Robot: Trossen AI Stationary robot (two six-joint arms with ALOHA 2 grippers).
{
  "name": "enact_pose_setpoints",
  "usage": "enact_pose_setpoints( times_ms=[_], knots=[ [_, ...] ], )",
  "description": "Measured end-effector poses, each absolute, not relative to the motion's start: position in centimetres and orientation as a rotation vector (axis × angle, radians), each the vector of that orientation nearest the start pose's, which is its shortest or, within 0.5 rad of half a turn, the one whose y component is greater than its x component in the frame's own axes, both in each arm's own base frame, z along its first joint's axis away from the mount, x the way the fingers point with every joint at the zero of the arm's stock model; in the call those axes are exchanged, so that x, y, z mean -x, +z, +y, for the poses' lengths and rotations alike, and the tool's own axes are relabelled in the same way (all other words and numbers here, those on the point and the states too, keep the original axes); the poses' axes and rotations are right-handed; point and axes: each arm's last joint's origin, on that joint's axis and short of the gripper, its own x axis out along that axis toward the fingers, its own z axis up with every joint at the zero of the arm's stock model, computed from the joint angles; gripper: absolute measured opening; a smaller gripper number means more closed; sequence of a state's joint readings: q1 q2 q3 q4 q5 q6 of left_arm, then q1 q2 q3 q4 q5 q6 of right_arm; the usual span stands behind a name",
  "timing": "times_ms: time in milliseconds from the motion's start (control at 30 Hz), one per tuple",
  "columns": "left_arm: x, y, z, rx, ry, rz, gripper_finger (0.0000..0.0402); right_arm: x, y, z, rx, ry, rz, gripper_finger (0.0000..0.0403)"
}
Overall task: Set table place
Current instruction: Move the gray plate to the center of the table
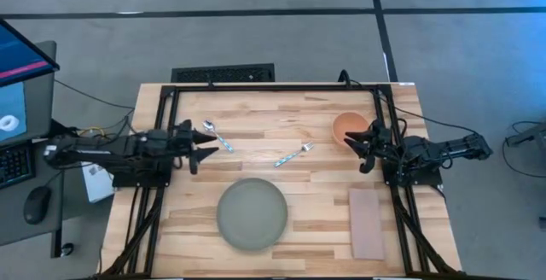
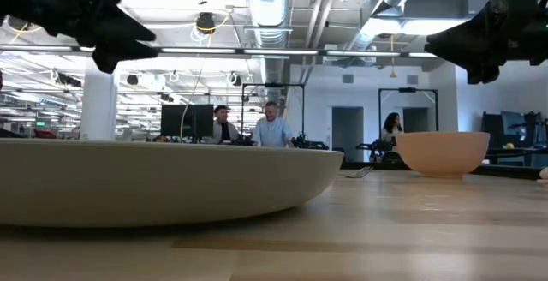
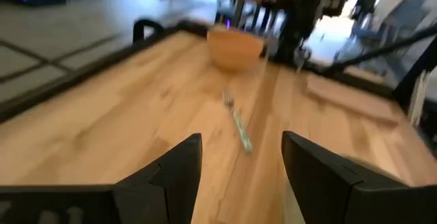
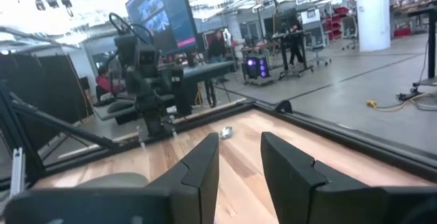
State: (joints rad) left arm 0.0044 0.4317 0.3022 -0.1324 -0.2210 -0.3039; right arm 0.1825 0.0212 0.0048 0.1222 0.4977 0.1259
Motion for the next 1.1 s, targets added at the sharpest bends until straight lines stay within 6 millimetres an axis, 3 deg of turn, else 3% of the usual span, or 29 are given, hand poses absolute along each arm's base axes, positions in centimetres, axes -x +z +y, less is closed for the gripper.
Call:
enact_pose_setpoints(
  times_ms=[167, 600, 767, 1100],
  knots=[
    [-15.1, 22.2, 0.4, 0.3, 0.179, 0.364, 0.0193, -9.6, 17.5, 0.4, -0.246, -0.303, -0.132, 0.0133],
    [-20.7, 22.3, 0.3, 0.53, 0.22, 0.506, 0.0193, -9.6, 17.4, 0.4, -0.325, -0.299, -0.136, 0.0134],
    [-22.3, 21.6, 0.3, 0.525, 0.218, 0.527, 0.0193, -9.6, 17.3, 0.4, -0.323, -0.301, -0.129, 0.0133],
    [-24.4, 19.1, -0.2, 0.343, 0.025, 0.725, 0.0193, -9.6, 17.3, 0.4, -0.321, -0.302, -0.123, 0.0133]
  ],
)
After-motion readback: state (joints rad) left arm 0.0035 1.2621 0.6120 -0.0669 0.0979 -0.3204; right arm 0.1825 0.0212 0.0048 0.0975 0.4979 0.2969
